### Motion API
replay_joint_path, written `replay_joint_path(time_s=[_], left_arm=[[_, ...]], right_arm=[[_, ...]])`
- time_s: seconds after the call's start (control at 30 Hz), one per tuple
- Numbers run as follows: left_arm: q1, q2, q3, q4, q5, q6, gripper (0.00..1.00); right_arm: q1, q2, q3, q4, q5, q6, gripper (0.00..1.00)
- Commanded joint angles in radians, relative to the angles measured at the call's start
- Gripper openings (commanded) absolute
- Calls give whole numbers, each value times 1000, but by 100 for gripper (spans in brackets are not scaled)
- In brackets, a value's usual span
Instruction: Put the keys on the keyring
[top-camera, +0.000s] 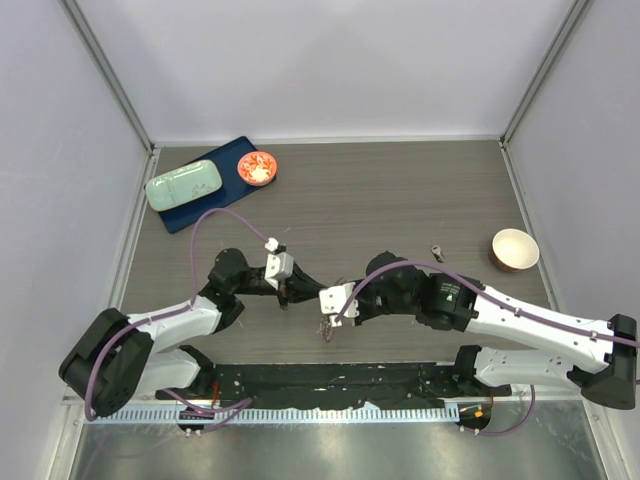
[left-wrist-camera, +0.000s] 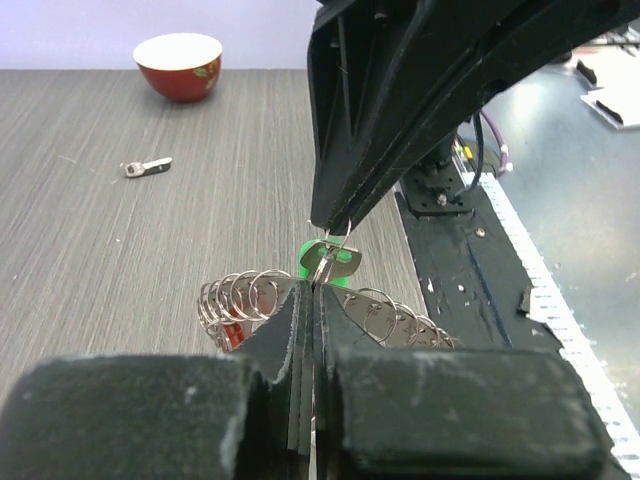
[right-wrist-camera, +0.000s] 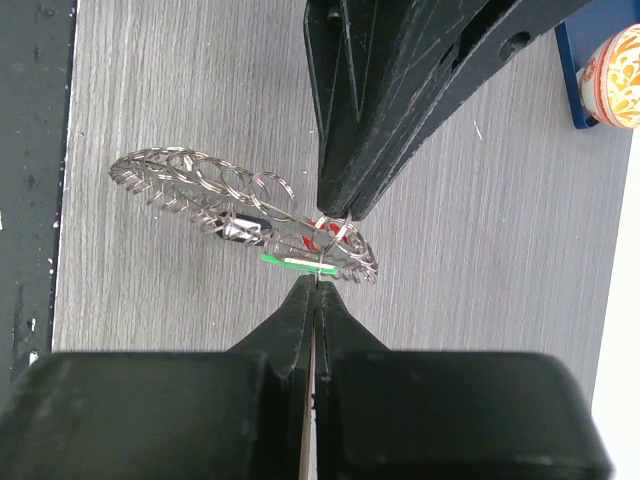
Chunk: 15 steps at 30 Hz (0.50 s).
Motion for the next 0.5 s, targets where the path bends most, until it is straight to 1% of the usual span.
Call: replay_joint_path(time_s=[0.0,0.07,0.1,0.2,0.23,0.3,0.33,0.4,0.47], left_arm=[[15,-47,-25,198,-127,-137,0],[15,-53,-30,228,-146,-183,0],[13,-56,-35,236,-178,-233,0],[11,-67,-55,279,-227,-301,0],[11,-70,-62,287,-276,-344,0],[10,-87,-75,294,-313,-384,0],[7,-93,-78,298,-360,-419,0],[2,-108,-88,298,-399,-441,0],[2,-122,-104,299,-494,-471,0]], right_arm=[[3,-31,-10,32,11,26,1],[3,-31,-17,52,11,34,1],[3,-33,-23,61,11,36,1],[5,-27,-37,93,9,46,1],[5,-25,-40,113,11,51,1],[6,-16,-52,135,17,63,1],[8,-11,-57,159,20,65,1],[8,7,-65,193,28,74,1],[8,24,-68,215,49,79,1]])
